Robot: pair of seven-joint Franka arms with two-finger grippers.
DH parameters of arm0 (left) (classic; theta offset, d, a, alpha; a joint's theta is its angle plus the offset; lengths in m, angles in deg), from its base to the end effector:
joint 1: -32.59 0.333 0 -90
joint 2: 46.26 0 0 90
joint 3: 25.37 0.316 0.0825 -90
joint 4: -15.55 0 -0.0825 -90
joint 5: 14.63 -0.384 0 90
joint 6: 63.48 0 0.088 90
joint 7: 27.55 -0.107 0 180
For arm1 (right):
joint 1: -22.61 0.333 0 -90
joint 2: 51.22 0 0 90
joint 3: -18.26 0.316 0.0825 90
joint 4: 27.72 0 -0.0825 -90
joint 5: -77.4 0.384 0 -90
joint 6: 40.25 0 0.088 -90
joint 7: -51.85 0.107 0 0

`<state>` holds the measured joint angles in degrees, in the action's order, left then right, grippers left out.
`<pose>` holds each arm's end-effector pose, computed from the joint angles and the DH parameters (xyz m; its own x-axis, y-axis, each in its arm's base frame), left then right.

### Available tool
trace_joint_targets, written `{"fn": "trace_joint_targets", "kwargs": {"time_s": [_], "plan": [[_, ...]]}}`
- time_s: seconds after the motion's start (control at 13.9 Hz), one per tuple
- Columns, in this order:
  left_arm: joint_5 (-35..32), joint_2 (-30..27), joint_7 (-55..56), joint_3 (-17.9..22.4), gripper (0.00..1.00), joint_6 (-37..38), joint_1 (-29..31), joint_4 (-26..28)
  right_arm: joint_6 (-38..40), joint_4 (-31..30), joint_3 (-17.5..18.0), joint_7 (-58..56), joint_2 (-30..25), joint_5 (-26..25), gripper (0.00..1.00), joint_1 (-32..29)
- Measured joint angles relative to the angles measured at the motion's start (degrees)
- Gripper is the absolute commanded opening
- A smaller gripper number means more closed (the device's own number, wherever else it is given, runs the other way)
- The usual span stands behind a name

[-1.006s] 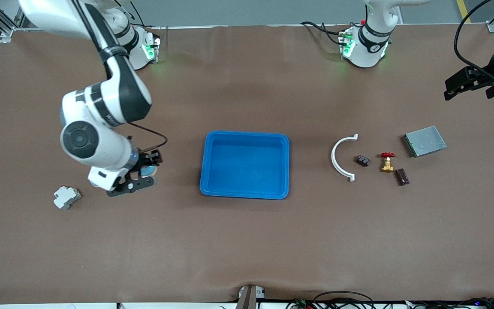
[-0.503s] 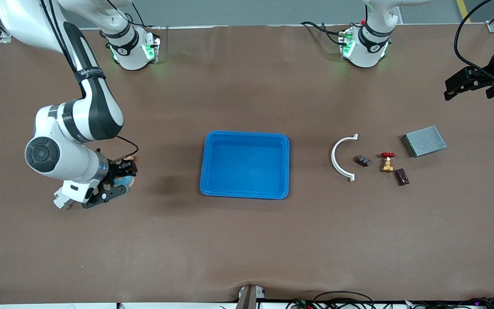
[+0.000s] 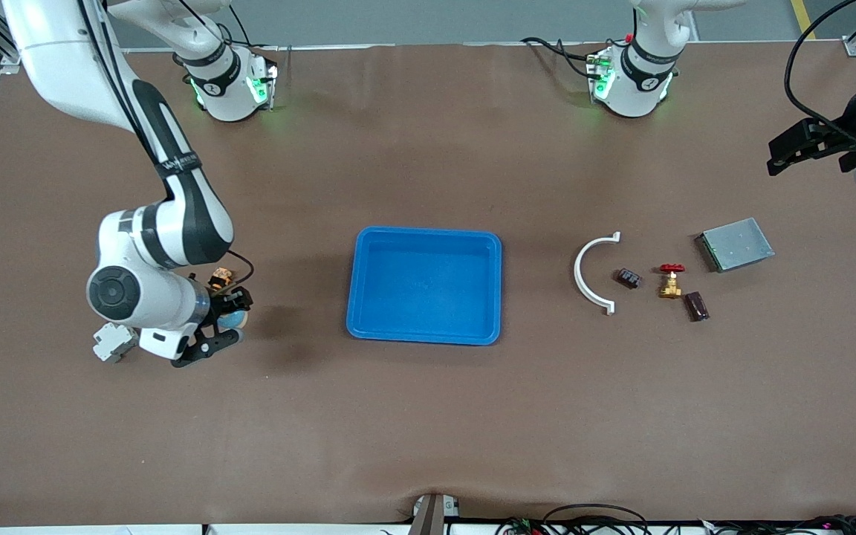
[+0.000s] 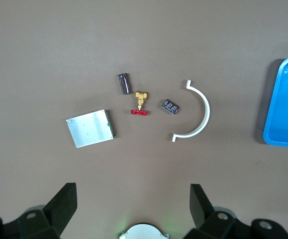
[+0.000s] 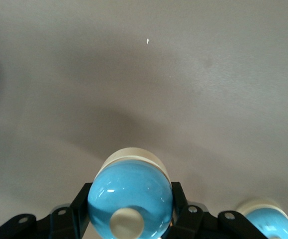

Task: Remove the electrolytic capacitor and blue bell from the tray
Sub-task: 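Lower the blue button beside the first one and open the right gripper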

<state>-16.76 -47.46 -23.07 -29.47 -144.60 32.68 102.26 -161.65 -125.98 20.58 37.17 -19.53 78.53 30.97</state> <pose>0.5308 -0.0332 0.6496 0.9972 0.0142 -0.0732 0.0110 -0.9990 -0.0444 0.6436 0.1199 0.2566 0.9000 0.4145 -0.1345 0.4082 -0.9100 -0.0728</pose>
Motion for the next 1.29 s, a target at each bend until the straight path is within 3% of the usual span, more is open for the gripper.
{"fn": "trace_joint_targets", "kwargs": {"time_s": [0.29,1.01,1.15,1.29], "plan": [[0.0,0.0,0.0,0.0,1.0,-0.09,0.0,0.19,-5.86,-3.94,-0.24,-3.65,1.03,0.0,0.0,-0.48],[0.0,0.35,0.0,-0.08,1.0,-1.0,-0.21,0.34,-9.32,-4.37,-0.29,-6.98,3.85,0.0,0.02,-1.76],[0.0,0.47,0.0,-0.05,1.0,-1.13,-0.1,0.34,-9.83,-4.37,-0.29,-7.03,4.16,0.0,0.04,-1.76],[0.0,0.66,0.0,-0.02,1.0,-1.16,-0.03,0.34,-10.02,-4.37,-0.26,-7.07,4.41,0.0,0.15,-1.76]]}}
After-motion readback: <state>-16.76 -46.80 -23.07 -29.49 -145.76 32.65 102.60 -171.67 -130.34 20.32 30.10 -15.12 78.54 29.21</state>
